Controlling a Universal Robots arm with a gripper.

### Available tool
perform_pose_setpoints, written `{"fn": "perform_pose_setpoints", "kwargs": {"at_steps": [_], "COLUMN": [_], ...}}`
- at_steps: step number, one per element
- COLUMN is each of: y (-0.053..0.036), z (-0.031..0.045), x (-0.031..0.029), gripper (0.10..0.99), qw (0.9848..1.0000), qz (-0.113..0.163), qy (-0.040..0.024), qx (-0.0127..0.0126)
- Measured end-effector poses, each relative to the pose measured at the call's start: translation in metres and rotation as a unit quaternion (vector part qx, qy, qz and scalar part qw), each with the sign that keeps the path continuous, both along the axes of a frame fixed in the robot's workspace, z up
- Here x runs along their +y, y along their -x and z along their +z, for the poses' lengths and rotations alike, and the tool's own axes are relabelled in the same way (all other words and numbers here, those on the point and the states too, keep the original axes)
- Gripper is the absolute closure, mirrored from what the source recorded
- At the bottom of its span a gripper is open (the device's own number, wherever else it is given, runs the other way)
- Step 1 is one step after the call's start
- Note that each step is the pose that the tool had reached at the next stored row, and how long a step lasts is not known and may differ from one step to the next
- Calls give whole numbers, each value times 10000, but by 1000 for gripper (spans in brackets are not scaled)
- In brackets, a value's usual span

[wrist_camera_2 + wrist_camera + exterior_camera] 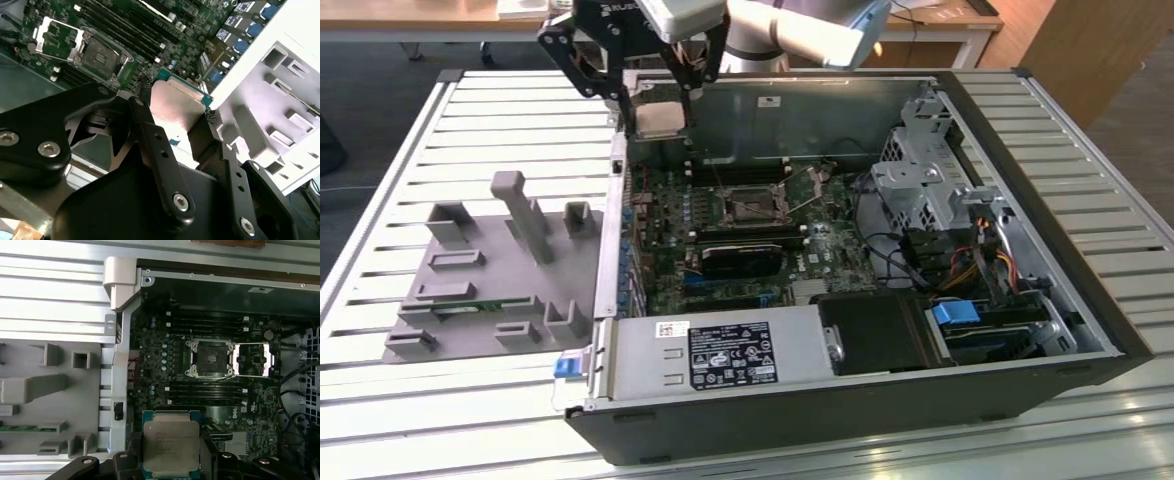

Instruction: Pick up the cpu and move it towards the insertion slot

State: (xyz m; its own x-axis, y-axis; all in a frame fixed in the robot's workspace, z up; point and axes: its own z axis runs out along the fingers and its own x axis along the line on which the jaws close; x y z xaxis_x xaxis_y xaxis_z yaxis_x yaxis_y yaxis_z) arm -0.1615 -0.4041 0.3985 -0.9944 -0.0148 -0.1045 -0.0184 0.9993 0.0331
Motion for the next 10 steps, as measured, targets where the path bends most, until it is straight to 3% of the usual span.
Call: {"fn": "perform_pose_setpoints", "kwargs": {"at_steps": [10], "y": [-364], "z": [0], "x": [0], "gripper": [545], "qw": [10000], "qz": [-1], "qy": [0], "qx": [4]}}
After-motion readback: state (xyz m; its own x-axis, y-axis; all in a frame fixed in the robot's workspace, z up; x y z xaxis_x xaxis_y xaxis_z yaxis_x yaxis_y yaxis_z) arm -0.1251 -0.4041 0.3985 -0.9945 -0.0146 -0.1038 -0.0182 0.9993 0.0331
